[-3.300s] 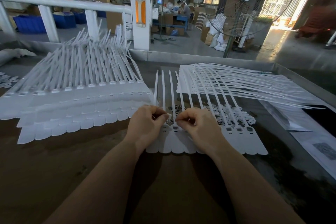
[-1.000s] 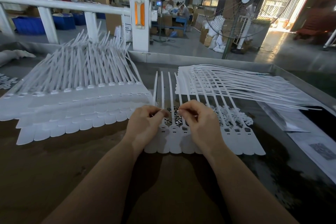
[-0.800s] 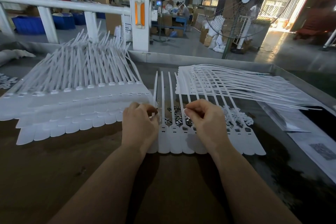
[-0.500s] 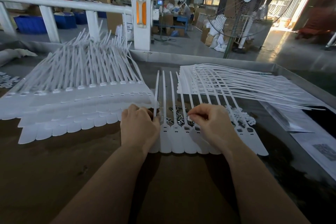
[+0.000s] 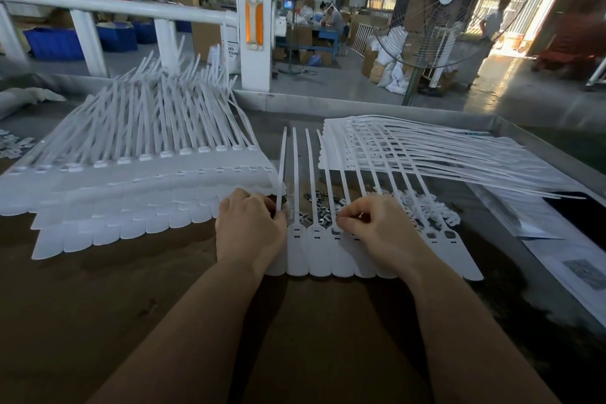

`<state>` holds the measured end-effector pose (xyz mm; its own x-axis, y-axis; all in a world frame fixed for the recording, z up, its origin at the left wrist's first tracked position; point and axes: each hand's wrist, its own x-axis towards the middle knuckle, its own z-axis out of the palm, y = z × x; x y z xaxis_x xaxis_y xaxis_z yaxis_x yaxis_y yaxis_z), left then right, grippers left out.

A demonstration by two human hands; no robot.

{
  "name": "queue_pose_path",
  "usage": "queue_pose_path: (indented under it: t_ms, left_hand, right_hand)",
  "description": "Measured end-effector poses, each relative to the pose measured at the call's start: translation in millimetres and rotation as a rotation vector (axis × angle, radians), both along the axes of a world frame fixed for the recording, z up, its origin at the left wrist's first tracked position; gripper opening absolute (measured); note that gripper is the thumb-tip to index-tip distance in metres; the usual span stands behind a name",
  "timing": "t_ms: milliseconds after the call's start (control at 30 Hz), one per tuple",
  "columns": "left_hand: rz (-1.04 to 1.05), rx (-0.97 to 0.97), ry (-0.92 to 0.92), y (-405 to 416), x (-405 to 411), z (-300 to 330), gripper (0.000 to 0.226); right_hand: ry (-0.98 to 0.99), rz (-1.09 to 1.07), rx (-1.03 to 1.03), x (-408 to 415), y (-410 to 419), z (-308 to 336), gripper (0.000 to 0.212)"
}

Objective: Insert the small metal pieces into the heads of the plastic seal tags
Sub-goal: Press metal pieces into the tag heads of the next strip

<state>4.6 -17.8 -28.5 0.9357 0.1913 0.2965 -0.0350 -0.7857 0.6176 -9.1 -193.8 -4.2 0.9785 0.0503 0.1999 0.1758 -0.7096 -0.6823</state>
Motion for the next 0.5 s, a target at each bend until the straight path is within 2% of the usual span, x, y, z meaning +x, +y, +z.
queue_pose_path:
  t_ms: [333, 500]
  left_hand:
    - [0.0, 0.0, 0.009, 1.3, -0.1, -0.1, 0.031]
    - [-0.001, 0.006, 0.011, 0.9, 0.2, -0.1, 0.031]
  right_hand:
    - [0.054, -0.018, 0.003, 0.4, 2.5, -3.8, 0.008]
    - [0.037, -0.038, -0.005, 0.7, 5.4, -4.2, 0.018]
